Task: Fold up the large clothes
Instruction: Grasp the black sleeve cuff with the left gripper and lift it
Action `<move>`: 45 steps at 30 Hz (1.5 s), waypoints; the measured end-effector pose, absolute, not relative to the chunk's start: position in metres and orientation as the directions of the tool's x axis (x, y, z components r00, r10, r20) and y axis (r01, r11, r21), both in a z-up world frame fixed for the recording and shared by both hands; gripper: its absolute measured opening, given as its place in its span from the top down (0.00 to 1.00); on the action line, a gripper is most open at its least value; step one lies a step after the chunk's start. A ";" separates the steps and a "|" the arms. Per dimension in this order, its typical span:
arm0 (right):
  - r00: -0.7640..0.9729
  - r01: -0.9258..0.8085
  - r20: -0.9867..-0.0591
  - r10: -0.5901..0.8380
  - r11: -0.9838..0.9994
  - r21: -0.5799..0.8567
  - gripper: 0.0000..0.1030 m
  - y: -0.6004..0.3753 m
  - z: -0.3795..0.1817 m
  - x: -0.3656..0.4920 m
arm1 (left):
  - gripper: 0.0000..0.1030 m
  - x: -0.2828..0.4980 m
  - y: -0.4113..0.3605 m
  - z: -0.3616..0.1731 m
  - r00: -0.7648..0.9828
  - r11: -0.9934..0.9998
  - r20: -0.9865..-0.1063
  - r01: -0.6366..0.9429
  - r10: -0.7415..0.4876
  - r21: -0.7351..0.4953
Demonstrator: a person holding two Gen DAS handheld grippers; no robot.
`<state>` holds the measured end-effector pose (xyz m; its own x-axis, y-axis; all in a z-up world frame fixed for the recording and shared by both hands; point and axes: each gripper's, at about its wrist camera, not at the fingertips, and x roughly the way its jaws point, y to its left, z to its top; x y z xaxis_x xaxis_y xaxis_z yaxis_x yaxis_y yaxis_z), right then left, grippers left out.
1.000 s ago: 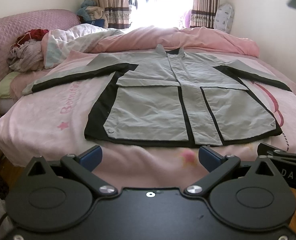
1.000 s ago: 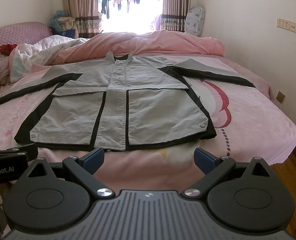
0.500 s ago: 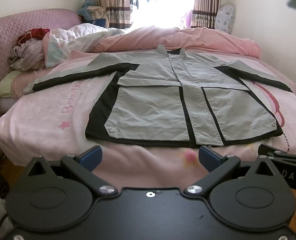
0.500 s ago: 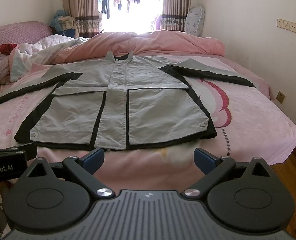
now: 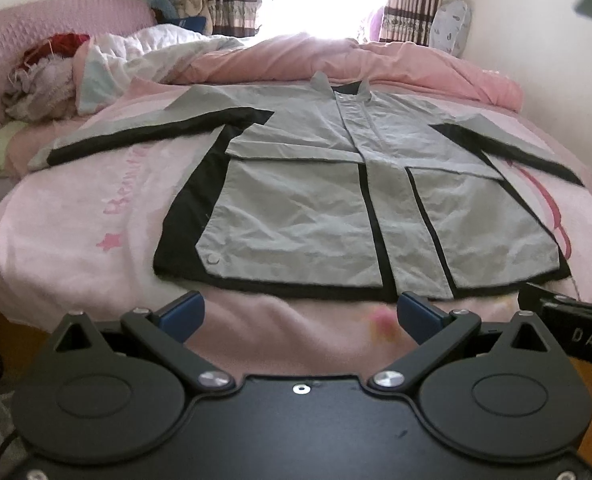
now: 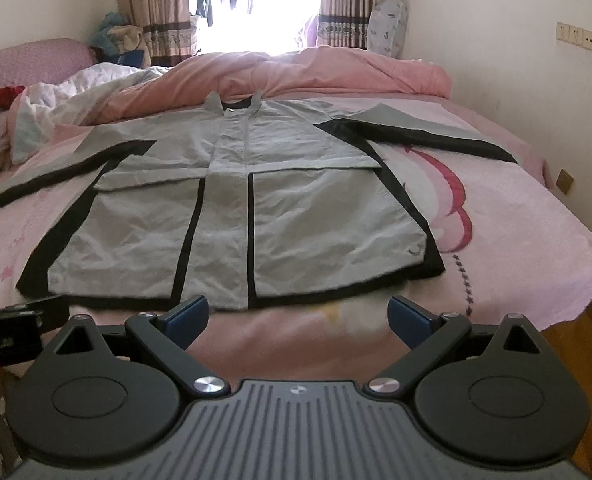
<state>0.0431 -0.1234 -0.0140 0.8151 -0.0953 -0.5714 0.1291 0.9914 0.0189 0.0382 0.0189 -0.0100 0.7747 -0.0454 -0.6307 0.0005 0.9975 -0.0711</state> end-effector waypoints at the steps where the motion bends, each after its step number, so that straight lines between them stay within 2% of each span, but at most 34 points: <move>1: 0.817 0.120 -0.570 -0.089 0.993 0.017 0.00 -0.125 -0.012 0.052 | 0.00 0.045 0.024 -0.010 0.773 0.996 -0.631 0.004 -0.061 -0.091; 7: 0.825 0.155 -0.544 -0.151 0.987 -0.039 0.00 -0.124 0.005 0.117 | 0.00 0.099 0.070 -0.007 0.755 0.980 -0.648 -0.039 -0.100 -0.196; 11: 0.847 0.155 -0.511 -0.143 0.988 -0.019 0.00 -0.126 0.020 0.165 | 0.00 0.144 0.118 -0.002 0.777 0.972 -0.629 -0.150 0.003 -0.181; 14: 0.879 0.066 -0.473 -0.052 0.998 0.015 0.00 -0.127 0.025 0.200 | 0.00 0.180 0.169 0.003 0.792 0.941 -0.607 -0.249 0.062 -0.229; 18: 0.867 0.032 -0.498 0.010 0.997 0.075 0.00 -0.124 0.028 0.255 | 0.00 0.227 0.242 0.002 0.805 0.878 -0.580 -0.363 0.128 -0.310; 21: 0.860 0.026 -0.510 0.015 0.997 0.073 0.00 -0.123 0.029 0.297 | 0.00 0.259 0.302 -0.004 0.794 0.800 -0.577 -0.465 0.189 -0.379; 24: 0.865 0.052 -0.502 -0.024 0.998 0.042 0.00 -0.119 0.027 0.330 | 0.04 0.288 0.348 -0.013 0.770 0.749 -0.588 -0.537 0.247 -0.388; 27: 0.851 0.085 -0.519 -0.074 0.996 -0.002 0.00 -0.118 0.019 0.363 | 0.07 0.314 0.393 -0.027 0.752 0.670 -0.610 -0.590 0.250 -0.452; 32: 0.817 0.110 -0.570 -0.091 0.994 0.000 0.00 -0.122 -0.001 0.395 | 0.14 0.342 0.443 -0.054 0.732 0.512 -0.647 -0.648 0.214 -0.564; 36: 0.796 0.108 -0.598 -0.090 0.994 -0.007 0.00 -0.120 -0.016 0.410 | 0.17 0.355 0.455 -0.070 0.722 0.452 -0.657 -0.671 0.218 -0.587; 43: 0.776 0.099 -0.622 -0.105 0.994 -0.044 0.00 -0.114 -0.032 0.433 | 0.18 0.370 0.477 -0.079 0.770 0.376 -0.582 -0.637 0.261 -0.674; 45: 0.773 0.097 -0.627 -0.102 0.994 -0.041 0.00 -0.114 -0.035 0.437 | 0.20 0.374 0.485 -0.081 0.777 0.349 -0.567 -0.630 0.274 -0.694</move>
<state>0.4371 -0.1135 -0.0347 0.7725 -0.1015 -0.6268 0.0974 0.9944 -0.0410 0.3742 0.4851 -0.0815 0.7766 0.2744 -0.5672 -0.6300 0.3491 -0.6937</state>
